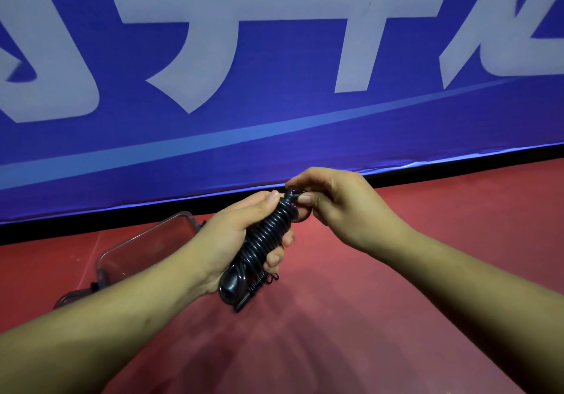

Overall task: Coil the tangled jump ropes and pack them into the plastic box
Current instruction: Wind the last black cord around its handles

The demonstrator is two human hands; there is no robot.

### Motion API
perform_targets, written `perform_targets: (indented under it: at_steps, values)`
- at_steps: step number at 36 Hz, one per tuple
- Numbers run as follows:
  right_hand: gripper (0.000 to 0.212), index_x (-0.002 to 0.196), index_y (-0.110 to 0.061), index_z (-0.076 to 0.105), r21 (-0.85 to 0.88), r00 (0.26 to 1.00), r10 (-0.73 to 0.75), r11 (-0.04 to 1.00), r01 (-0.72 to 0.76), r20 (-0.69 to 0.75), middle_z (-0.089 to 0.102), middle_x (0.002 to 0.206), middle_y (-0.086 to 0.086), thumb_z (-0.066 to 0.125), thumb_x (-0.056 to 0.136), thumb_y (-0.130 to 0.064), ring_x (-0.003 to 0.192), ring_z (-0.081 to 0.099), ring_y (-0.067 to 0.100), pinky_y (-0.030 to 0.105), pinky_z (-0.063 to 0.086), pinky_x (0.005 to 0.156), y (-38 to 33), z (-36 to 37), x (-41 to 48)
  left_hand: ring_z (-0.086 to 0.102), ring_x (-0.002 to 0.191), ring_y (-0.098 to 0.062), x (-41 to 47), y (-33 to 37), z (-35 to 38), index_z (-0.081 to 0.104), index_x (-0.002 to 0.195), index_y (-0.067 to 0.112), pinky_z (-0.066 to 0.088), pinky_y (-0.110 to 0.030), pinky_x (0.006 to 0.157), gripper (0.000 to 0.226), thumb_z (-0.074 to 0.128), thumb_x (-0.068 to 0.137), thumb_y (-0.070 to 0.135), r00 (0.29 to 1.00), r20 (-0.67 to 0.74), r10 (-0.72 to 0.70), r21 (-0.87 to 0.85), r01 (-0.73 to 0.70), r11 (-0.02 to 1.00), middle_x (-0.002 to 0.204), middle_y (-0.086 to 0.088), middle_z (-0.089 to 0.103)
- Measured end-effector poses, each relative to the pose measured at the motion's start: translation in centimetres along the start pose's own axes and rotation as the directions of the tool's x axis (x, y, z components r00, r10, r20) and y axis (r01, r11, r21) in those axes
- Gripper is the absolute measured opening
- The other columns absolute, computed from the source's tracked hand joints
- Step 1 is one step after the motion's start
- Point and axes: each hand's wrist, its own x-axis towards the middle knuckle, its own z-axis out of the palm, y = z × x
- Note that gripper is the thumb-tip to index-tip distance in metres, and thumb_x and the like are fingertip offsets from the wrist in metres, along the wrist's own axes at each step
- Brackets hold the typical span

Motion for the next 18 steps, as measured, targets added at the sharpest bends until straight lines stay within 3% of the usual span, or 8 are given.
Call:
perform_targets:
  at_steps: [6,11,13,18]
  values:
    - [0.014,0.106,-0.008,0.064,0.007,0.997,0.009,1.000,-0.010,0.080,0.072,0.075,0.005,0.055,0.096,-0.002,0.051,0.057,-0.002,0.006,0.037,0.054,-0.4,-0.2,-0.1,0.047,0.045,-0.015,-0.1,0.4,-0.9,0.055,0.125,0.007,0.042,-0.024,0.045,0.050,0.053,0.092,0.043,0.985,0.133,-0.112,-0.095,0.125,0.988,0.077,-0.013,0.053]
    - [0.006,0.099,-0.015,0.061,0.068,0.988,0.078,0.994,-0.087,0.136,0.073,0.075,0.001,0.059,0.096,-0.011,0.048,0.054,0.015,0.022,0.042,0.051,-0.4,-0.2,0.0,0.047,0.045,-0.013,-0.2,1.1,-2.0,0.069,0.107,0.008,0.042,-0.024,0.044,0.042,0.063,0.089,0.046,0.947,0.229,-0.227,-0.109,0.256,0.960,0.077,-0.012,0.053]
    - [0.004,0.098,-0.014,0.059,0.098,0.983,0.092,0.989,-0.108,0.157,0.073,0.076,0.002,0.059,0.096,-0.011,0.048,0.056,0.021,0.024,0.041,0.051,-0.6,-0.3,0.0,0.048,0.045,-0.013,-0.3,1.3,-2.4,0.067,0.110,0.006,0.043,-0.024,0.044,0.045,0.069,0.086,0.045,0.921,0.297,-0.253,-0.129,0.302,0.945,0.078,-0.011,0.053]
    - [0.007,0.091,-0.011,0.054,0.208,0.985,0.105,0.969,-0.133,0.138,0.073,0.074,0.006,0.059,0.095,-0.008,0.045,0.053,0.027,0.033,0.041,0.050,-1.0,0.1,0.0,0.051,0.046,-0.013,-0.4,2.0,-3.3,0.060,0.115,0.002,0.045,-0.024,0.046,0.048,0.064,0.092,0.043,0.879,0.393,-0.268,-0.136,0.344,0.929,0.079,-0.011,0.054]
